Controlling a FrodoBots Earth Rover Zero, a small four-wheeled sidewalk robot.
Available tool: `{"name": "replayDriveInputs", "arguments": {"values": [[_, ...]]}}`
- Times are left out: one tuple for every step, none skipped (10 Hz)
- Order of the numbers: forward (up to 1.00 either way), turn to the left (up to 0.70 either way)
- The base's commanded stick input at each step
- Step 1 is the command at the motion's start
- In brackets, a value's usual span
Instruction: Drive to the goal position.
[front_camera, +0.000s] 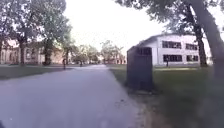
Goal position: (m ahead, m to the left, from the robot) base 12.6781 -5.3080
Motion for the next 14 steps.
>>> {"name": "replayDriveInputs", "arguments": {"values": [[0.70, 0.35], [0.70, 0.35], [0.70, 0.35], [0.70, 0.35], [0.70, 0.35], [0.70, 0.35], [0.70, 0.35], [0.70, 0.01], [0.70, 0.00], [0.70, 0.00], [0.70, 0.00], [0.70, 0.15], [0.70, 0.35], [0.70, 0.35]]}}
